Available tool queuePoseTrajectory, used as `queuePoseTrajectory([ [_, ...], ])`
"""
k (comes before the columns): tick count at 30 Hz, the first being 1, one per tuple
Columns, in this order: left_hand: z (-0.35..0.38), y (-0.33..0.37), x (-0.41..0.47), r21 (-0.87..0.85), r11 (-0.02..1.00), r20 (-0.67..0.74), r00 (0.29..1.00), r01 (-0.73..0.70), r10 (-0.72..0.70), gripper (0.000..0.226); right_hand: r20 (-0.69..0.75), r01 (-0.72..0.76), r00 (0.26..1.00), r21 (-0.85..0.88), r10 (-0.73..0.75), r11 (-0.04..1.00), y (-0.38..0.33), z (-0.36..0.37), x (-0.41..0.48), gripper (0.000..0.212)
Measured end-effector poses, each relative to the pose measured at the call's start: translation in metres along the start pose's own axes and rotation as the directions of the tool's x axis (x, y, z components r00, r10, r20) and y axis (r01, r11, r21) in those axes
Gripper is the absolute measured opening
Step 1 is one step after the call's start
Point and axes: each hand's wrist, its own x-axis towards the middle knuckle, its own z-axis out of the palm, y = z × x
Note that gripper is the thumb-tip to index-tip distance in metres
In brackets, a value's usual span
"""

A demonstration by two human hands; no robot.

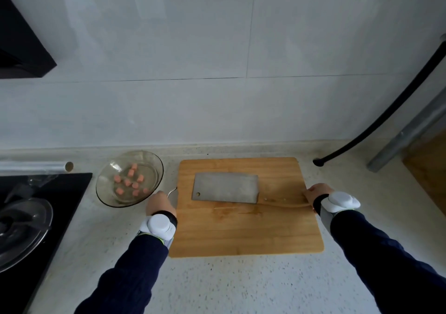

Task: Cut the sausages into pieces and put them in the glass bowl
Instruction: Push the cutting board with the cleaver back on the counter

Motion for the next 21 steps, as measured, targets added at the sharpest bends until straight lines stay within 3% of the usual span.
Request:
queuePoseTrajectory([
  [5, 0.002, 0.01, 0.01, 0.076, 0.997, 0.011, 1.0, -0.019, 0.019, 0.017, 0.015, 0.004, 1.0, -0.046, -0.003, 0.999, -0.007, 0.0, 0.01, 0.029],
  [12, -0.001, 0.021, 0.019, 0.172, 0.983, 0.013, 0.998, -0.067, 0.065, 0.022, 0.008, -0.001, 1.0, -0.228, 0.003, 0.974, -0.018, -0.002, 0.024, 0.035],
  [21, 0.001, 0.019, 0.022, 0.227, 0.971, 0.025, 0.997, -0.076, 0.072, 0.022, -0.001, 0.003, 1.0, -0.213, -0.004, 0.977, -0.025, 0.002, 0.04, 0.033],
])
